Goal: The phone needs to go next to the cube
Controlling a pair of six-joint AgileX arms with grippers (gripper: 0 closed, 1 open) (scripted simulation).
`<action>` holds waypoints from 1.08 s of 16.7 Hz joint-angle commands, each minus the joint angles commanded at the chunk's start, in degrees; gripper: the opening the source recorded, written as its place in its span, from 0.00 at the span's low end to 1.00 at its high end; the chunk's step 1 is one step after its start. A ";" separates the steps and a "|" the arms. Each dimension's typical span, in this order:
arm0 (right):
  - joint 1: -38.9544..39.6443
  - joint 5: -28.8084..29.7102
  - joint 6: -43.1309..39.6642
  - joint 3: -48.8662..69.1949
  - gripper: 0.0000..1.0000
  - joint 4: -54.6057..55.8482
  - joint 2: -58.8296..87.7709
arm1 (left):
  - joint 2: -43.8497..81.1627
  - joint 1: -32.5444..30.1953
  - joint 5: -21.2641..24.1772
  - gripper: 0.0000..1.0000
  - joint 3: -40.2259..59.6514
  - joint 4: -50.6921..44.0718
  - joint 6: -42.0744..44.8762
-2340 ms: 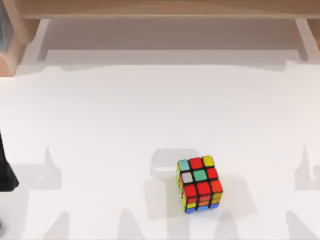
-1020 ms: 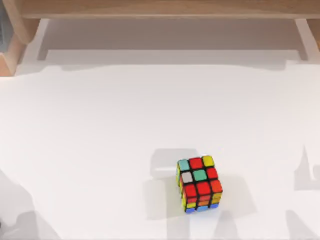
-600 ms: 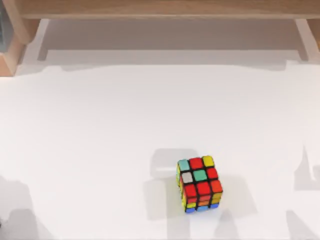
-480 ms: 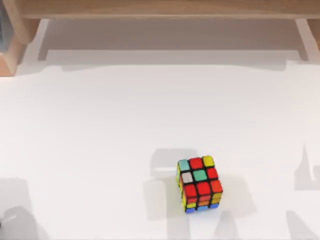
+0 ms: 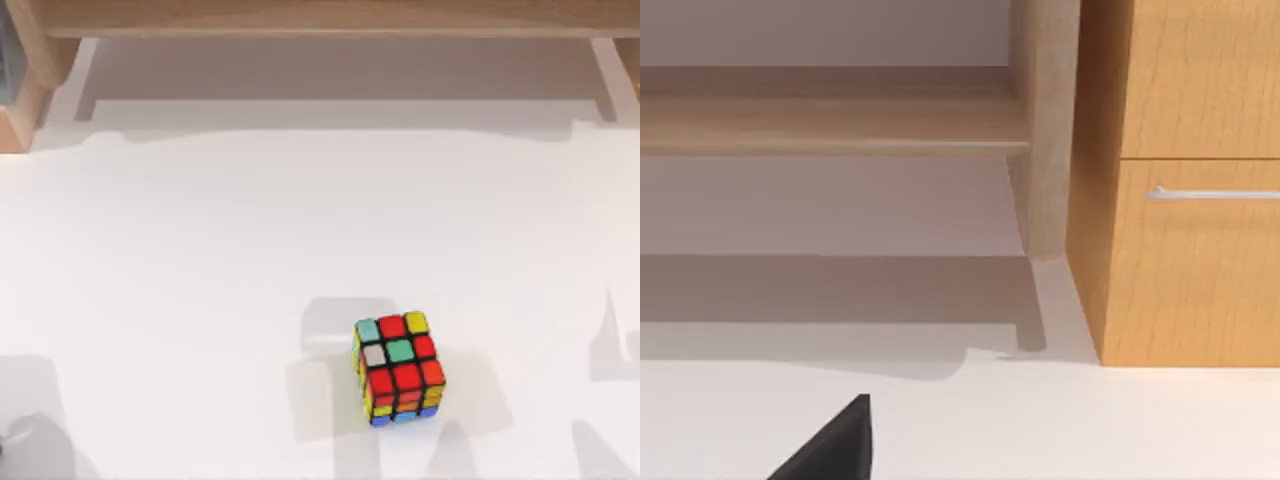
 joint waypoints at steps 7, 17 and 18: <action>0.00 0.00 0.00 0.00 1.00 0.00 0.00 | 0.00 0.00 0.00 0.25 0.00 0.00 0.00; 0.00 0.00 0.00 0.00 1.00 0.00 0.00 | 0.00 0.00 0.00 0.00 0.00 0.00 0.00; 0.00 0.00 0.00 0.00 1.00 0.00 0.00 | 0.00 0.00 0.00 0.00 0.00 0.00 0.00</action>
